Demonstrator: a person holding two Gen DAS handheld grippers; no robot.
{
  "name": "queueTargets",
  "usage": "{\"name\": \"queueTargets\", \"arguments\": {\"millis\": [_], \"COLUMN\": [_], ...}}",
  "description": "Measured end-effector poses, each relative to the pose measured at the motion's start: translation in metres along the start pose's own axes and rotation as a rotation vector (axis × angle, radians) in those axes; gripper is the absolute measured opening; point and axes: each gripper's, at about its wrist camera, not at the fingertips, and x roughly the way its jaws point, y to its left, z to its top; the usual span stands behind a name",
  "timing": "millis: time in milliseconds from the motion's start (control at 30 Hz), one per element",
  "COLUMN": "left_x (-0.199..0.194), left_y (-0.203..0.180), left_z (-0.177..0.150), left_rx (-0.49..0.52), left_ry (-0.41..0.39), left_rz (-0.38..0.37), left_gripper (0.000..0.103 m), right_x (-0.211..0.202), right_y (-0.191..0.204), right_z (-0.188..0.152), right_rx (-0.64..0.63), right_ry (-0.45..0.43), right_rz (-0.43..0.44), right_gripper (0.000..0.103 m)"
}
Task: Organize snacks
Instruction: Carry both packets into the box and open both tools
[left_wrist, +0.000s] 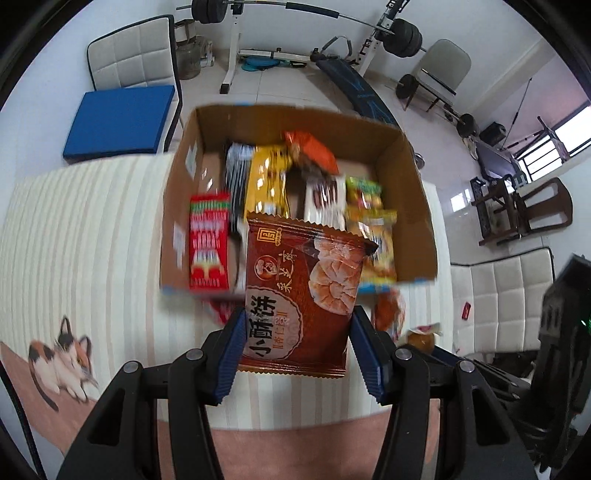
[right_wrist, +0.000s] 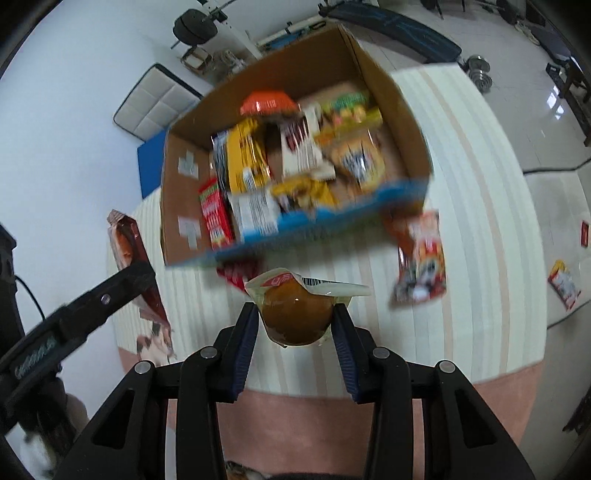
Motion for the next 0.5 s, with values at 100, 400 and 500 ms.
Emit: {"name": "queueTargets", "arguments": {"millis": [100, 400, 500], "left_x": [0.004, 0.044, 0.065], "left_y": [0.007, 0.038, 0.049], "left_z": [0.035, 0.129, 0.149], "left_rx": [-0.009, -0.044, -0.054], "left_ry": [0.002, 0.044, 0.086], "left_rz": [0.013, 0.086, 0.11], "left_gripper": [0.053, 0.053, 0.053], "right_x": [-0.004, 0.013, 0.032], "right_y": [0.009, 0.014, 0.014], "right_z": [0.037, 0.156, 0.191], "right_rx": [-0.006, -0.003, -0.009], "right_ry": [-0.036, -0.095, -0.091], "right_rz": [0.006, -0.07, -0.117], "right_gripper": [0.044, 0.044, 0.044]}}
